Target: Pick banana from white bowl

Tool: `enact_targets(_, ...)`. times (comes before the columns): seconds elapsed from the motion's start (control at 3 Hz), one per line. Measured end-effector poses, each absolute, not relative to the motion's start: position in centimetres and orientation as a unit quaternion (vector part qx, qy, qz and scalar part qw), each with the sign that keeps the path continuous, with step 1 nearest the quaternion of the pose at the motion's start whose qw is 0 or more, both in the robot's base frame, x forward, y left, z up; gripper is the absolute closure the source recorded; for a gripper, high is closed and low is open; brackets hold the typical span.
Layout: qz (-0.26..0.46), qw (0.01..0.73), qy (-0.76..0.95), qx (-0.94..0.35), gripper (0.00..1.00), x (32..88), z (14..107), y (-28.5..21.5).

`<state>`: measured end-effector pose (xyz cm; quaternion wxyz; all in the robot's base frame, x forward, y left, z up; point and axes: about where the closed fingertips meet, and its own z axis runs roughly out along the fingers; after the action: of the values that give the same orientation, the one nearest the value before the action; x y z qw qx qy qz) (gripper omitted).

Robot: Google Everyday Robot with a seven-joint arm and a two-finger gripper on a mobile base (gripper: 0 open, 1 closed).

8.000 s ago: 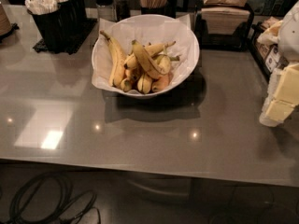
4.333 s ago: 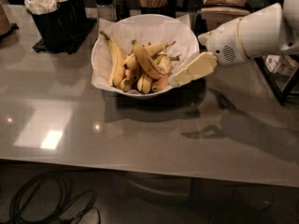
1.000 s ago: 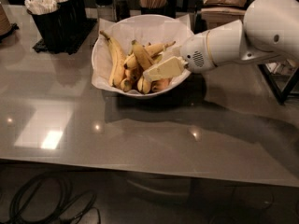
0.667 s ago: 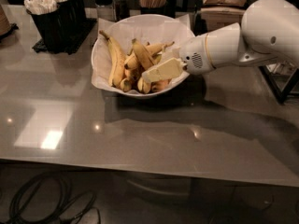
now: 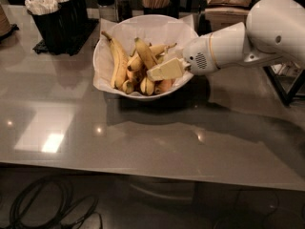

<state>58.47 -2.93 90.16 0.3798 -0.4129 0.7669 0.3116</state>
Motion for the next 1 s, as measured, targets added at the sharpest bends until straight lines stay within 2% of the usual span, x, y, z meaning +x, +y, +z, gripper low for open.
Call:
enact_targets(0.33,0.311,0.384,0.767,-0.409,0.92,58.5,90.2,-3.0)
enact_targets(0.67,0.281,0.418,0.754,-0.422,1.00,58.9,91.0,-4.0)
enact_targets(1.0,0.266,0.458,0.731,-0.431,1.00,59.9,91.6,-5.4)
